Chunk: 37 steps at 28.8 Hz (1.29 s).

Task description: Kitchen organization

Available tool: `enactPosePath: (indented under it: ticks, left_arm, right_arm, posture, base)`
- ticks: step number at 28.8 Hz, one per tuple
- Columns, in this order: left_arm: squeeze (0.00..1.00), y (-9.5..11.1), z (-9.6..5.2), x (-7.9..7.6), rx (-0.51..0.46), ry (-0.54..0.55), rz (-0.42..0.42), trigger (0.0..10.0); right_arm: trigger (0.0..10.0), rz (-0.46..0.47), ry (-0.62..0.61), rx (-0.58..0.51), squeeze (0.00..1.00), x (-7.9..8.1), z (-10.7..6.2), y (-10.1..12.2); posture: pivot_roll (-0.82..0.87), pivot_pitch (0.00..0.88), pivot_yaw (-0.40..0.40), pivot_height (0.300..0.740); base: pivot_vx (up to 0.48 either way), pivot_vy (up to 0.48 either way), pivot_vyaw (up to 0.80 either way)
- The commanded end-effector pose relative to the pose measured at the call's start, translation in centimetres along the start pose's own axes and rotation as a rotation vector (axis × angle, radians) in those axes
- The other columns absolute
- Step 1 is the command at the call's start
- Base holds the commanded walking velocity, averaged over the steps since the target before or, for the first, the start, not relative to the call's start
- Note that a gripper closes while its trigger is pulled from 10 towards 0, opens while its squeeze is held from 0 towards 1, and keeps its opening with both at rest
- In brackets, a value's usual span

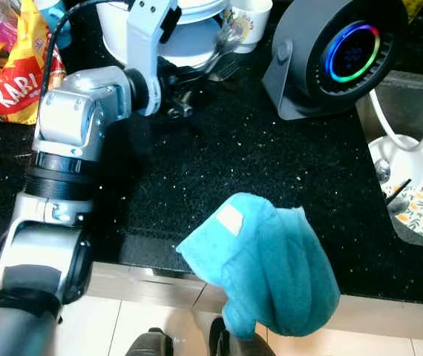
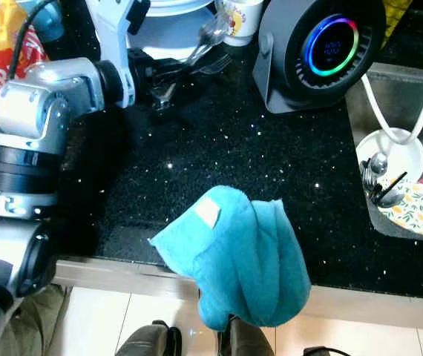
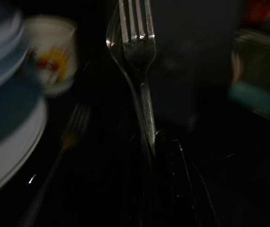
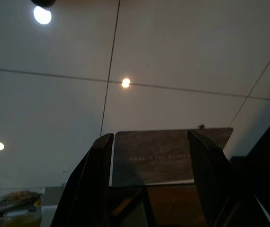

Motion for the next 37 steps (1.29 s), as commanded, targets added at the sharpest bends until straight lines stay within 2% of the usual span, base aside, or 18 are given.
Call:
enactPosePath:
  ticks: [1,3,4,5,6,10,12,14,19,24,25,30,31,33,37]
  left_arm:
    - [0.00,1.9,-0.4,-1.2,-0.085,-0.033,0.000,0.0]
    - [0.00,2.3,-0.5,-1.4,-0.103,-0.033,-0.003,0.0]
    - [0.00,3.3,-0.9,-2.0,-0.159,-0.047,-0.011,0.0]
    - [0.00,3.3,-0.9,-2.0,-0.159,-0.047,-0.011,0.0]
    - [0.00,3.9,-1.3,-2.4,-0.200,-0.051,-0.022,0.0]
    - [0.00,4.3,-1.7,-2.9,-0.235,-0.038,-0.002,0.0]
    - [0.00,5.9,-2.4,-3.7,-0.350,-0.044,0.024,0.0]
    - [0.00,6.3,-2.6,-4.0,-0.387,-0.046,0.027,0.0]
    - [0.00,7.4,-4.3,-5.0,-0.561,-0.053,-0.072,0.0]
    - [0.00,6.4,-4.7,-5.3,-0.582,-0.061,-0.127,0.0]
    - [0.00,6.0,-4.7,-5.2,-0.586,-0.048,-0.150,1.8]
    - [0.00,5.4,-4.7,-5.1,-0.592,-0.025,-0.178,1.8]
    - [0.00,3.2,-3.9,-4.8,-0.550,0.047,-0.238,10.0]
    - [0.00,1.6,-3.2,-5.2,-0.506,0.075,-0.262,10.0]
    - [0.00,0.7,-2.8,-5.8,-0.472,0.072,-0.256,10.0]
  right_arm:
    - [10.0,0.004,-0.008,0.048,0.00,-0.3,-0.2,-1.9]
    - [10.0,0.004,-0.008,0.048,0.00,-0.3,-0.2,-1.9]
    - [10.0,0.005,-0.007,0.049,0.00,-0.2,-0.2,-1.9]
    - [10.0,0.005,-0.007,0.049,0.00,-0.2,-0.2,-1.9]
    - [10.0,0.004,-0.005,0.049,0.00,-0.2,-0.2,-1.9]
    - [10.0,0.004,-0.003,0.047,0.00,0.0,-0.1,-1.7]
    - [10.0,0.004,-0.001,0.043,0.00,0.1,-0.1,-1.4]
    - [10.0,0.003,0.000,0.042,0.00,0.1,-0.1,-1.3]
    - [10.0,0.000,0.002,0.029,0.00,0.4,0.0,-0.7]
    - [10.0,0.001,0.003,0.025,0.00,0.5,0.0,-0.4]
    - [10.0,0.003,0.003,0.023,0.00,0.5,0.1,-0.3]
    - [10.0,0.006,0.003,0.020,0.00,0.5,0.1,-0.2]
    - [10.0,0.008,0.006,0.021,0.00,0.7,0.1,-0.2]
    - [10.0,0.008,0.008,0.022,0.00,0.7,0.1,-0.1]
    - [10.0,0.007,0.010,0.023,0.00,0.8,0.1,-0.2]
  posture:
    - [0.06,0.229,-0.034,0.740]
    - [0.06,0.229,-0.032,0.740]
    - [0.06,0.228,-0.032,0.740]
    - [0.06,0.228,-0.032,0.740]
    - [0.07,0.223,-0.033,0.740]
    - [0.07,0.216,-0.033,0.740]
    - [0.08,0.208,-0.036,0.740]
    - [0.08,0.207,-0.037,0.740]
    - [0.08,0.195,-0.037,0.740]
    - [0.08,0.194,-0.036,0.740]
    - [0.08,0.190,-0.035,0.740]
    - [0.08,0.190,-0.035,0.740]
    - [0.09,0.173,-0.035,0.740]
    - [0.09,0.172,-0.035,0.740]
    - [0.09,0.168,-0.036,0.740]
  base:
    - [0.000,0.000,0.00]
    - [0.000,0.000,0.00]
    - [0.000,0.000,0.00]
    - [0.000,0.000,0.00]
    - [0.000,0.000,0.00]
    - [0.000,0.000,0.00]
    - [0.000,0.000,0.00]
    - [0.000,0.000,0.00]
    - [0.000,0.000,0.00]
    - [0.000,0.000,0.00]
    - [0.000,0.000,0.00]
    - [0.000,0.000,0.00]
    - [0.000,0.000,0.00]
    - [0.000,0.000,0.00]
    - [0.000,0.000,0.00]
Point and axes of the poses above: a point about 5 cm out from each wrist's last joint towards the gripper, its own z axis pointing out of the wrist towards the gripper, its own y axis along the axis of the wrist's last joint, x = y × z, the point moved 6 cm from there along z, pointing out of the wrist towards the gripper, and after that the axes turned 12 degrees about z, right-handed, at the moved point
